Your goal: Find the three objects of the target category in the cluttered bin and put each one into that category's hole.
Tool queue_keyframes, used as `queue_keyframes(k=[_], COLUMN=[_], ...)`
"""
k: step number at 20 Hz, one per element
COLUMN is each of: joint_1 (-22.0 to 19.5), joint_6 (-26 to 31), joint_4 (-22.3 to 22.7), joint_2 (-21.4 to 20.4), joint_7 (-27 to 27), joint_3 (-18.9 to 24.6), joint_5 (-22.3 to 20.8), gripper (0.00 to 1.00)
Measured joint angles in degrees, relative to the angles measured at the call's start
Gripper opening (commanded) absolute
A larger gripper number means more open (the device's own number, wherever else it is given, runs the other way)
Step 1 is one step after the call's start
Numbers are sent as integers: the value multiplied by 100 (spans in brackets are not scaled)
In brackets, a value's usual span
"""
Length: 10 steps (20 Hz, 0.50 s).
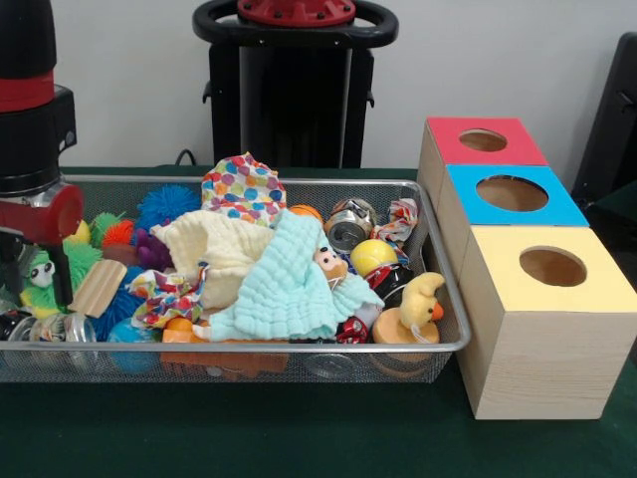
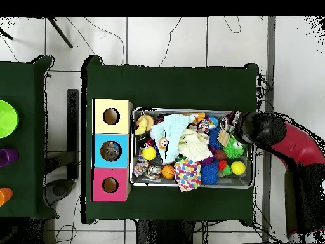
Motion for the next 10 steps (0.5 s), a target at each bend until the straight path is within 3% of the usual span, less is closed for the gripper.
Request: queue_keyframes(k=[10], joint_1=[-248], joint_6=[0], joint_4=[-1], joint_2=[51], joint_7=[0], joint_3=[104], joint_5=[-63], gripper=[100])
